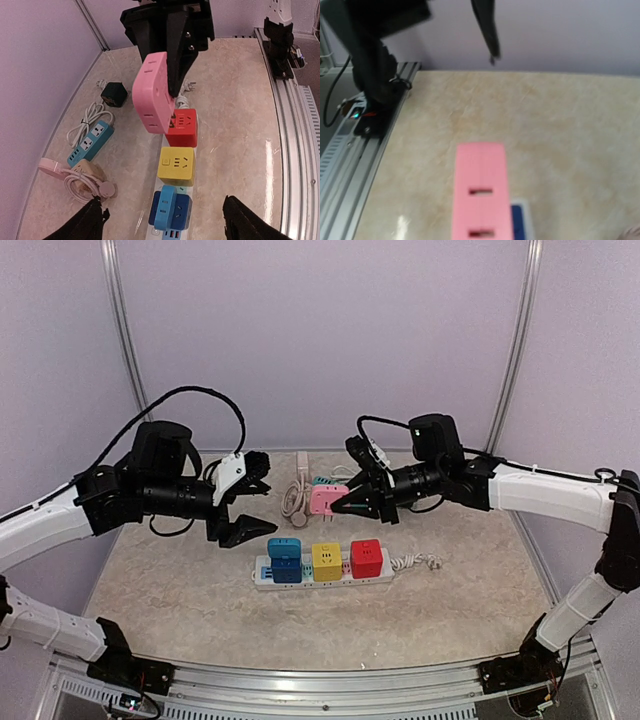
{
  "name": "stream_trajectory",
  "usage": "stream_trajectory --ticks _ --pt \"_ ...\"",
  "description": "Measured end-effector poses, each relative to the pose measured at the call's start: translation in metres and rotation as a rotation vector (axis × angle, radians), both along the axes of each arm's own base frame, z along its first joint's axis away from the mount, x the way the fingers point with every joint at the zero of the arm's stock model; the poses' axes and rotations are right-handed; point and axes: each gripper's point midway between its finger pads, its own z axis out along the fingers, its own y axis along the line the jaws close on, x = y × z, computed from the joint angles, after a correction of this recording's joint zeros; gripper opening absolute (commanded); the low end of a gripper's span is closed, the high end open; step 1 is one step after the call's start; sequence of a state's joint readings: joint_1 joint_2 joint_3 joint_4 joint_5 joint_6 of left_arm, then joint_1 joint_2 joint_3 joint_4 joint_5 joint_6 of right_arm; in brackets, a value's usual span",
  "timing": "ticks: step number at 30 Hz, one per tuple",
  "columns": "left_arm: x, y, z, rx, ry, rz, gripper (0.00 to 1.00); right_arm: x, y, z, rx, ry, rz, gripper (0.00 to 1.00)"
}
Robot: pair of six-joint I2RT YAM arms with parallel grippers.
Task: Insert the plug
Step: Pick up the plug from the center of the board, then adjust the plug.
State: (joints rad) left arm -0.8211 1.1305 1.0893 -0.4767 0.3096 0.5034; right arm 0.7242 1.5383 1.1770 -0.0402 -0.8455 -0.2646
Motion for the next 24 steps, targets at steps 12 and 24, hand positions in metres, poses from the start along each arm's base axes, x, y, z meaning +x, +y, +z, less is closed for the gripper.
stream_trajectory --ticks 12,24 --pt "0.011 -0.052 -0.031 -0.184 0.184 -0.105 0.62 -0.01 -0.008 -0.043 -0.05 0.082 0.0 0.0" --pt "0.012 -0.073 -0.038 -0.304 0.24 -0.168 0.49 -0.007 -0.005 -0.035 -0.017 0.051 -0.003 0.0"
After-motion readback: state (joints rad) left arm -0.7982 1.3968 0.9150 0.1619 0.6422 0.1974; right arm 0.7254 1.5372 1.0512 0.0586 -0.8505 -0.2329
